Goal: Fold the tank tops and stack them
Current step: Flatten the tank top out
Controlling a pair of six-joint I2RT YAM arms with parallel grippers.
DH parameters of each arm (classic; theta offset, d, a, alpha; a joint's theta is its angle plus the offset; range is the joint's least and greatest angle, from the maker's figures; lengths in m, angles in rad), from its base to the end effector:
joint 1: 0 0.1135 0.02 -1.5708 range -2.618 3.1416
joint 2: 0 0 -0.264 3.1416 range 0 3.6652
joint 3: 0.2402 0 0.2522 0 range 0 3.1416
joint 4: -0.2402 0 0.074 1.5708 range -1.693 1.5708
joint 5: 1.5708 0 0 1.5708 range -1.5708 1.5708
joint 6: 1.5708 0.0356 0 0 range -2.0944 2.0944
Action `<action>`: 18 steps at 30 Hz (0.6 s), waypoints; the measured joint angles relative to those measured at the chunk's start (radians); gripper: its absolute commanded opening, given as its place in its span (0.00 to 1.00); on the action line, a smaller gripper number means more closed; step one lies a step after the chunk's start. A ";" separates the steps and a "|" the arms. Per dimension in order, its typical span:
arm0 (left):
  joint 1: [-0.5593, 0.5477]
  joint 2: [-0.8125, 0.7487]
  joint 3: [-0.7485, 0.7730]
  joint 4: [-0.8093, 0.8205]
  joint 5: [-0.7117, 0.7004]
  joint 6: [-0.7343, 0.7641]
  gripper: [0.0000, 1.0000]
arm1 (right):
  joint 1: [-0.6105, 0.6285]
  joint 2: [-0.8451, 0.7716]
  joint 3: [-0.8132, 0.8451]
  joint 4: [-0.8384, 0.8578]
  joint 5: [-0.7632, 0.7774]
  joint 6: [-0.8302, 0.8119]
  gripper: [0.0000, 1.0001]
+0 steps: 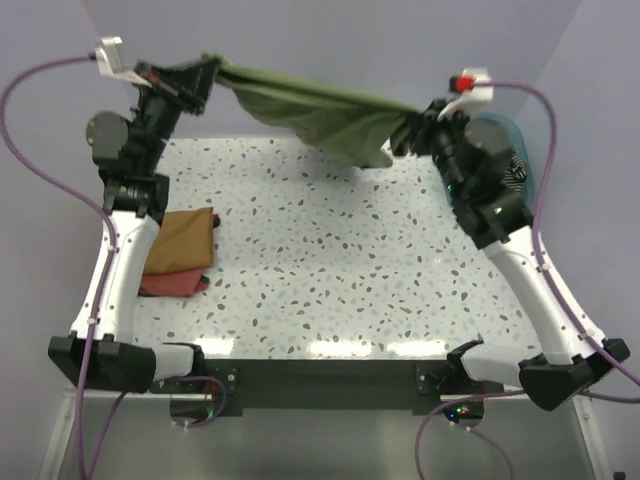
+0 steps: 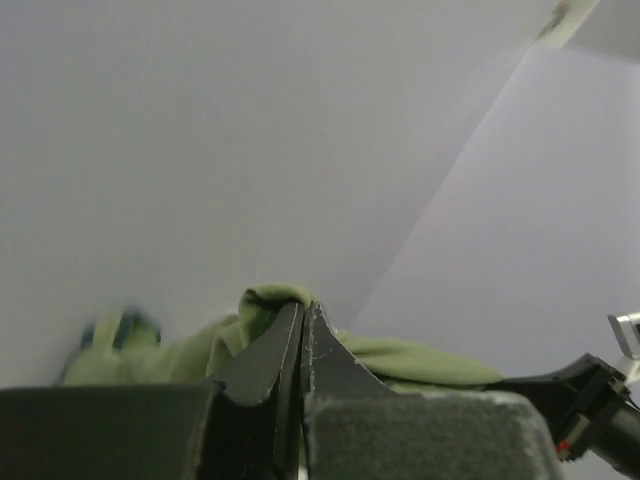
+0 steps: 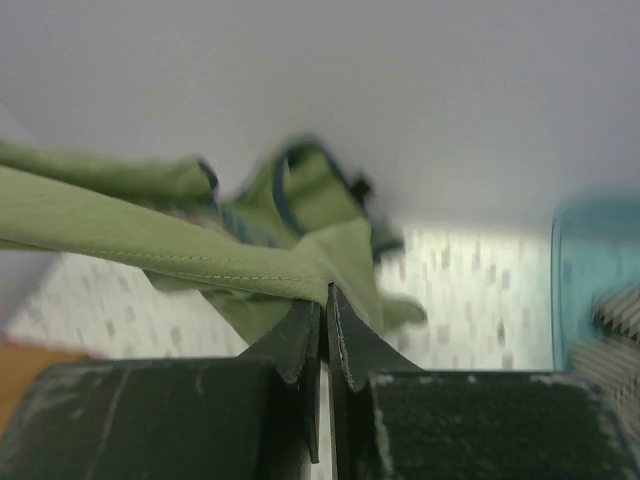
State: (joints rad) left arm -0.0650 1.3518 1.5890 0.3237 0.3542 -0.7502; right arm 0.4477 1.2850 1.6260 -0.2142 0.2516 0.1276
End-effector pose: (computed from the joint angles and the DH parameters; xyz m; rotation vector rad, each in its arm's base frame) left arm 0.2762 -0.0304 0.5442 -0.0321 1.0904 -0.9148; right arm 0.2418 0.1063 0.5190 -0.0253 1.4542 0.2892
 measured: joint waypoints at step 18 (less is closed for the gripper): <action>-0.049 -0.503 -1.274 -0.483 -0.112 -0.109 0.21 | -0.015 -0.394 -1.029 -0.279 -0.058 0.500 0.67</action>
State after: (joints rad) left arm -0.1139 0.8486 0.3149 -0.1593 0.2424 -0.8589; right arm 0.4328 0.8913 0.5972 -0.4931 0.1936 0.6281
